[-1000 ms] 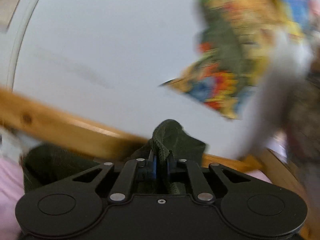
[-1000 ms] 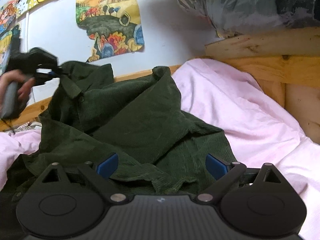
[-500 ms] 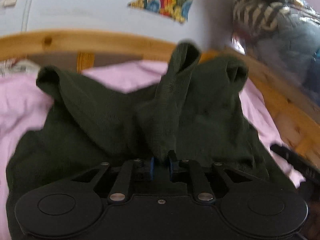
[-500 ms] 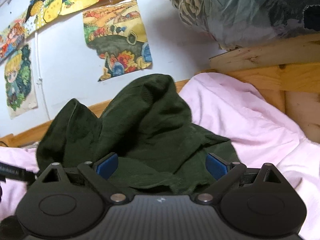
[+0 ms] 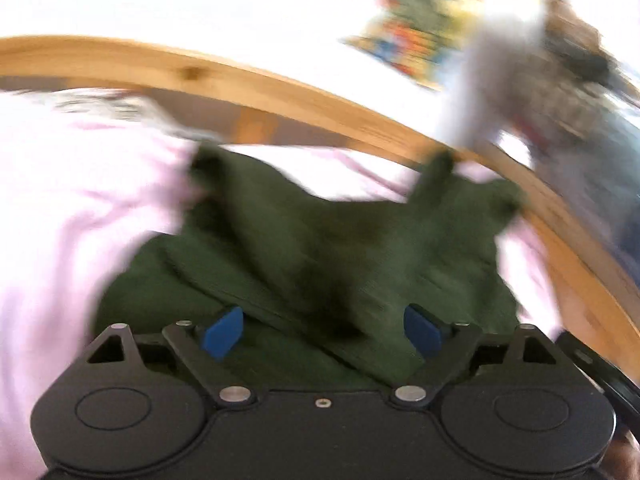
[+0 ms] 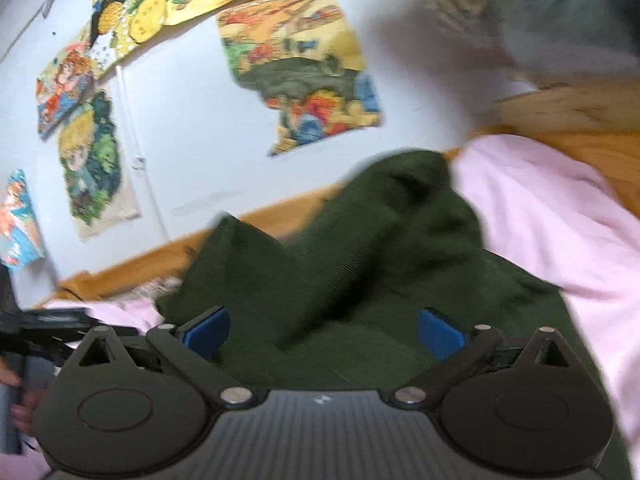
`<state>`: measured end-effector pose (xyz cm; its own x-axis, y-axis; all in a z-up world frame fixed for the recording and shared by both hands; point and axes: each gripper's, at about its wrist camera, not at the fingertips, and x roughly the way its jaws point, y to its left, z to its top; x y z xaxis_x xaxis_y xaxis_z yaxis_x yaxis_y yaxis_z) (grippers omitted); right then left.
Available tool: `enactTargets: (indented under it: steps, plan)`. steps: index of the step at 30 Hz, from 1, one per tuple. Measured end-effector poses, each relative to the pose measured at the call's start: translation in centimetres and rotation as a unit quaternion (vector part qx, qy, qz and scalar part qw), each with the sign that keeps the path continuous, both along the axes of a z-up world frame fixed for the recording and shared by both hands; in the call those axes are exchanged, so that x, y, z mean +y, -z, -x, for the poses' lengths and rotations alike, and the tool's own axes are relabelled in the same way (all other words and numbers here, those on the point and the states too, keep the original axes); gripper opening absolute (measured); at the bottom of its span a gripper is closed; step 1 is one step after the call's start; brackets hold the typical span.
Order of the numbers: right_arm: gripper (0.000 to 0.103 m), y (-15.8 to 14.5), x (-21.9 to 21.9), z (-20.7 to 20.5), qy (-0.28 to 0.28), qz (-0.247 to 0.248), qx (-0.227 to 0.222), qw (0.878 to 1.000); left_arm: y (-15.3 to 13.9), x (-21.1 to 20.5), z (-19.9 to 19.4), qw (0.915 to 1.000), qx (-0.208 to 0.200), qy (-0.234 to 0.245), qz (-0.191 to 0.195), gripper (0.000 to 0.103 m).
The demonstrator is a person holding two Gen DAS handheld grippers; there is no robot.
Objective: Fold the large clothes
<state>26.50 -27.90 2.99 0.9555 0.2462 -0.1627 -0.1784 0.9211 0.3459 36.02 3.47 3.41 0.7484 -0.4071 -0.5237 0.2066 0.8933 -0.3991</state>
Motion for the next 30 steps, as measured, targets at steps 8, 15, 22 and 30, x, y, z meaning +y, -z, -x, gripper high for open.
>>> enactTargets:
  steps: [8,15,22,30]
  plan:
    - [0.090,-5.8,7.9,-9.9,-0.002,0.027,0.010,1.000,-0.3,1.9,-7.4,0.9943,0.043,-0.083,0.051,0.087]
    - [0.019,-4.5,7.1,-10.7,0.029,0.035,0.037,0.998,2.6,2.7,-9.8,0.9876,0.089,-0.091,0.092,0.059]
    - [0.015,-2.5,2.9,0.9,0.075,0.038,-0.018,0.996,2.1,1.8,-8.0,0.9941,0.039,-0.051,0.088,0.002]
    - [0.017,6.4,2.8,5.0,0.092,0.011,0.094,0.991,4.6,0.3,-3.6,0.9974,0.055,0.000,0.046,0.002]
